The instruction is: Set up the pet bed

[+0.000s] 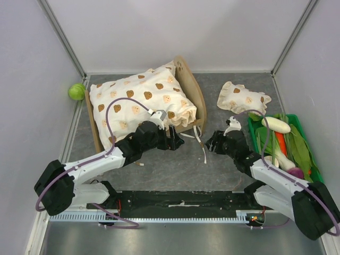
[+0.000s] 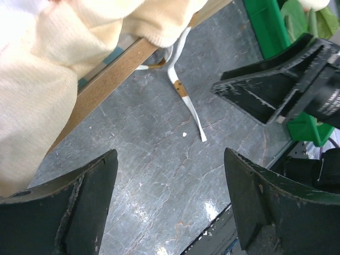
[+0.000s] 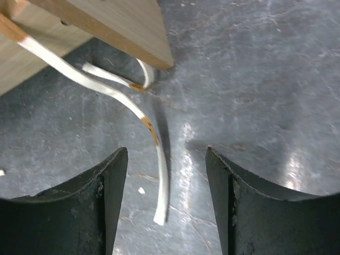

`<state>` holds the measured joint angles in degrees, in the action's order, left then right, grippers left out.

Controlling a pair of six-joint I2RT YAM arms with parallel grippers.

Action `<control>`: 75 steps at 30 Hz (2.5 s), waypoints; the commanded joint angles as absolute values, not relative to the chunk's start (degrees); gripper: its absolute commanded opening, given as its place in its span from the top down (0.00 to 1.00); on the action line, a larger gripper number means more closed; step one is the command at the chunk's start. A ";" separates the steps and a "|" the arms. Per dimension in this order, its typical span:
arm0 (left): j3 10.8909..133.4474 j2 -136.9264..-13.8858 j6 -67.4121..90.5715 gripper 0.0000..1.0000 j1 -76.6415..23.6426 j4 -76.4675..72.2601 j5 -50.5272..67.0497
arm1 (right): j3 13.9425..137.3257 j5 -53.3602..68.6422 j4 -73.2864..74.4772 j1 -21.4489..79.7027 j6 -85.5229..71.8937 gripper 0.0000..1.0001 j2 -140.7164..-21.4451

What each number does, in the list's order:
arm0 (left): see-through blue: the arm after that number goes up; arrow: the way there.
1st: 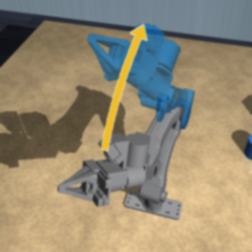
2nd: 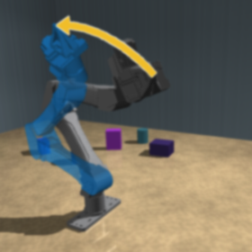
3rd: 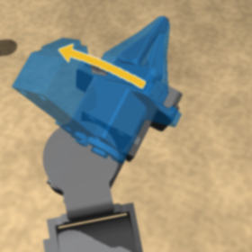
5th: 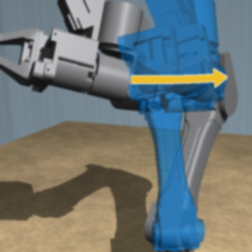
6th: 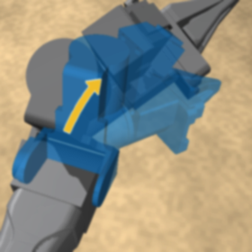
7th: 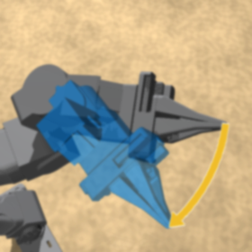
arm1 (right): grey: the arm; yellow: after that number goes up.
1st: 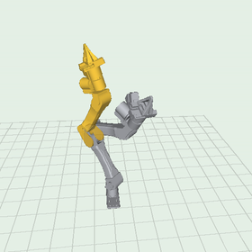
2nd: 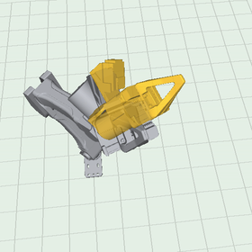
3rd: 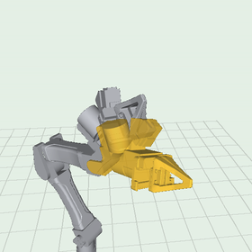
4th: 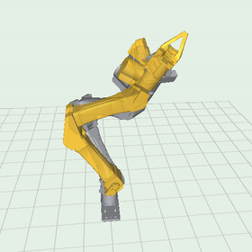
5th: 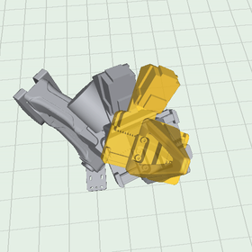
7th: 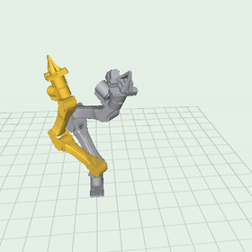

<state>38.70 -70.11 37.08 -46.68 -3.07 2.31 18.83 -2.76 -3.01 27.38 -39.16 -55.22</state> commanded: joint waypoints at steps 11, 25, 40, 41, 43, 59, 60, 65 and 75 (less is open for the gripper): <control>39.29 -65.83 36.65 0.14 -46.50 -1.41 3.25 | 23.12 -16.43 -36.01 34.98 -53.60 0.36 -82.17; 38.15 -64.51 36.30 0.14 -46.49 -0.35 2.55 | 12.05 -16.70 -47.64 36.47 -58.00 0.36 -74.81; 38.58 -65.22 36.56 0.15 -46.41 -0.35 3.43 | 19.41 -21.80 -38.66 36.47 -57.57 0.49 -78.12; 38.58 -64.95 36.56 0.15 -46.41 -0.35 3.34 | 20.03 -21.62 -38.85 36.47 -57.74 0.50 -80.40; 38.50 -64.95 36.65 0.15 -46.41 -0.35 3.16 | 20.91 -22.06 -39.72 36.47 -58.27 0.50 -83.30; 37.44 -64.07 36.91 0.15 -46.49 1.41 2.72 | 17.41 -22.23 -57.57 36.39 -65.04 0.54 -94.84; 37.35 -64.16 36.91 0.15 -46.49 1.23 2.72 | 16.97 -22.67 -57.13 36.39 -65.21 0.55 -94.66; 37.27 -64.25 37.00 0.16 -46.41 1.14 2.99 | 19.77 -25.92 -50.64 36.39 -65.21 0.64 -94.92; 36.65 -62.84 36.91 0.16 -46.41 1.85 2.20 | 25.49 -30.15 -41.23 36.39 -64.52 0.87 -94.75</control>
